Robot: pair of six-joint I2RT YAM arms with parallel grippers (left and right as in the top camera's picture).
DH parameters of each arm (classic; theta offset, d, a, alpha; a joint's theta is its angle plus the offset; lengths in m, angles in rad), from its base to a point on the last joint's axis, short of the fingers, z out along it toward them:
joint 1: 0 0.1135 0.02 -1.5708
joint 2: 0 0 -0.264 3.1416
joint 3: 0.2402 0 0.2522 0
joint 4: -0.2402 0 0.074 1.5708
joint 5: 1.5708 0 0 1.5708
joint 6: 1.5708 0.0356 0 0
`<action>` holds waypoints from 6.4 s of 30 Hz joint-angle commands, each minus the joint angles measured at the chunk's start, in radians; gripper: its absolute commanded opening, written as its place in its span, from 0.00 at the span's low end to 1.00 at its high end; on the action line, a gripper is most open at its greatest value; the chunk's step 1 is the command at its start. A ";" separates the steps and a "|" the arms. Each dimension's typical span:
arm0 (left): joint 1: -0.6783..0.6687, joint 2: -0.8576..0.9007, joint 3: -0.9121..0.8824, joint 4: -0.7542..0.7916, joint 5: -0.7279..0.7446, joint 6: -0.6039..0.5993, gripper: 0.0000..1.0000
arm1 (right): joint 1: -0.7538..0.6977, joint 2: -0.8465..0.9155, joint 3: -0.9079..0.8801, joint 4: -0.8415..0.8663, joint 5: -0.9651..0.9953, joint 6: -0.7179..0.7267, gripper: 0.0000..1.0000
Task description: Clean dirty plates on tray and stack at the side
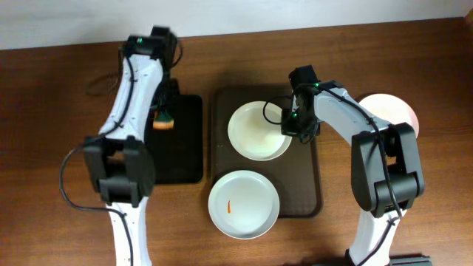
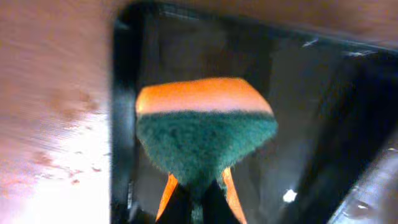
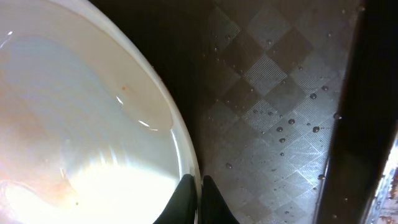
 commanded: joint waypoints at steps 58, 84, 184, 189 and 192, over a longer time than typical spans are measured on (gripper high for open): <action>0.122 -1.034 -0.315 0.071 0.143 0.185 1.00 | 0.752 -0.093 0.309 0.479 1.126 -0.643 0.04; 0.122 -1.034 -0.315 0.073 0.143 0.185 1.00 | -0.785 -0.205 -0.064 -0.027 -0.068 0.155 0.04; 0.100 -0.270 -0.600 0.403 0.186 0.111 0.65 | -0.039 -0.208 -0.323 0.235 0.045 -0.067 0.04; 0.082 -0.264 -0.738 0.606 0.169 0.118 0.45 | -0.039 -0.208 -0.323 0.240 0.045 -0.067 0.04; 0.047 -0.264 -0.875 0.756 0.169 0.118 0.27 | -0.039 -0.208 -0.323 0.240 0.045 -0.067 0.04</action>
